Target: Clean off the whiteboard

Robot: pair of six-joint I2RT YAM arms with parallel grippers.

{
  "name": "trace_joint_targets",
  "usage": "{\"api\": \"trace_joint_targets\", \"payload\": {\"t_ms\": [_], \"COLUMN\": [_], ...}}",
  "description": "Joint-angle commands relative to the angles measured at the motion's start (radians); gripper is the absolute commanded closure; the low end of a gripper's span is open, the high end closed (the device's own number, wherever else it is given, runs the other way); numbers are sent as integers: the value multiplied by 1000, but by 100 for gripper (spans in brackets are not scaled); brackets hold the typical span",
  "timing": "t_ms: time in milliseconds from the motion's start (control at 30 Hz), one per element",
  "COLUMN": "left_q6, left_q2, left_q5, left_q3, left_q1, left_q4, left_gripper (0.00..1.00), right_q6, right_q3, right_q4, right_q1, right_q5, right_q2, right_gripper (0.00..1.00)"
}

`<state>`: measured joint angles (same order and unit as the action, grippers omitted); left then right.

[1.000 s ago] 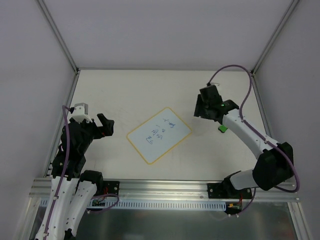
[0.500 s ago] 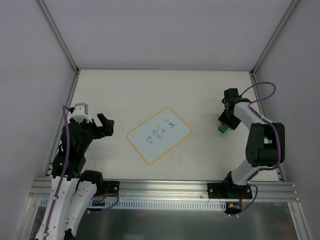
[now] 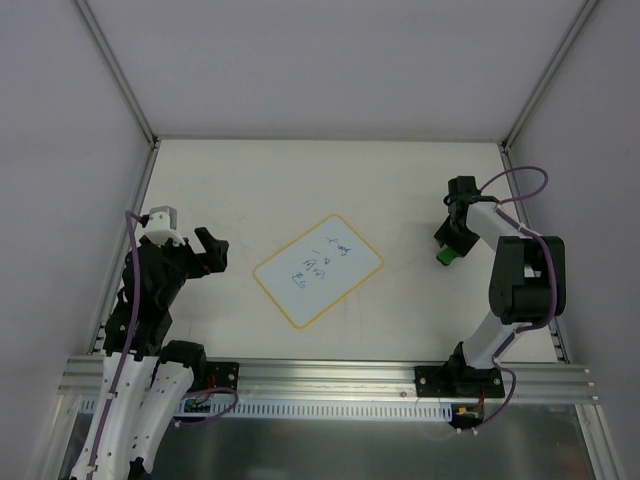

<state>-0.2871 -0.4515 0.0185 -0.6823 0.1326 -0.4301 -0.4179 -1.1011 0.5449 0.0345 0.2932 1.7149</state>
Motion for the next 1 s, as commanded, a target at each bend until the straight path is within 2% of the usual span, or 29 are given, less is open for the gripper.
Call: {"api": "trace_joint_targets", "payload": {"t_ms": [0, 300, 500, 567, 633, 700, 800, 967], "left_q6": [6, 8, 5, 0, -14, -21, -37, -60], "left_q2": [-3, -9, -18, -27, -64, -137, -270, -473], "left_q5": [14, 17, 15, 17, 18, 47, 116, 224], "left_q3": [6, 6, 7, 7, 10, 4, -26, -100], "left_q1": [13, 13, 13, 13, 13, 13, 13, 22], "left_q4": [36, 36, 37, 36, 40, 39, 39, 39], "left_gripper": [1, 1, 1, 1, 1, 1, 1, 1], "right_q6": [-13, -13, 1, 7, 16, 30, 62, 85], "right_q3": [-34, -25, -16, -11, 0, 7, 18, 33], "right_q4": [-22, -30, -33, -34, -40, -45, -43, -43], "right_q1": [-16, -30, -30, -30, -25, -1, 50, 208], "right_q5": [-14, -19, -22, -28, -38, -43, -32, -42], "right_q2": [12, 29, 9, 0, -21, -41, -89, -167], "right_gripper": [51, 53, 64, 72, 81, 84, 85, 85]}}
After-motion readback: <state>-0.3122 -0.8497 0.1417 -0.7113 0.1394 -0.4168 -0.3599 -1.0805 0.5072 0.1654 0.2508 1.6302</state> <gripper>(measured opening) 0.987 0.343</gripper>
